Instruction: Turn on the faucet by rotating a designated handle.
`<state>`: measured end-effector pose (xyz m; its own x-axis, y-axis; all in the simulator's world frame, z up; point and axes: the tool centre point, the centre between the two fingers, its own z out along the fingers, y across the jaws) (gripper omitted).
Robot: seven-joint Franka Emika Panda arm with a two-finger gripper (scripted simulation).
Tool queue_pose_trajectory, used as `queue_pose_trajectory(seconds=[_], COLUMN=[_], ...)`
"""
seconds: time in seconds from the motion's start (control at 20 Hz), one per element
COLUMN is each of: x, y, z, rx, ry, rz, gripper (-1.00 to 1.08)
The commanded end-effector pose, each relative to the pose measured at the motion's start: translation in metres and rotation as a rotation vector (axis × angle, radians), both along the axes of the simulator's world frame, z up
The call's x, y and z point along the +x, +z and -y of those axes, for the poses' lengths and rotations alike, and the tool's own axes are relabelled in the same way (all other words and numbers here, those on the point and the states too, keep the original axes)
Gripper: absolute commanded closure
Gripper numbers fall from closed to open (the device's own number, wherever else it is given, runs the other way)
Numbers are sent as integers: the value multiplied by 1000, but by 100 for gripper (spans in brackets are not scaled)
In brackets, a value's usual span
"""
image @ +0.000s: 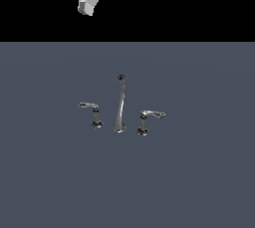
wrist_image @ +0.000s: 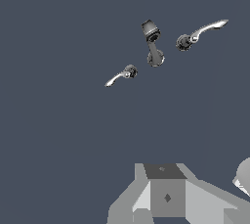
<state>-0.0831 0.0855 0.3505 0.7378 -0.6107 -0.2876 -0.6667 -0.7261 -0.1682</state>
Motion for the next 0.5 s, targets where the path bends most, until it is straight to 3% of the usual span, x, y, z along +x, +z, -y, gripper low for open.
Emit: queue_pose_trajectory(seconds=[0.0, 0.45], x=[12, 49], y=[-18, -85], z=[-8, -30], rx=[-4, -58], ry=[-74, -341], rz=[-32, -128], gripper=[108, 108])
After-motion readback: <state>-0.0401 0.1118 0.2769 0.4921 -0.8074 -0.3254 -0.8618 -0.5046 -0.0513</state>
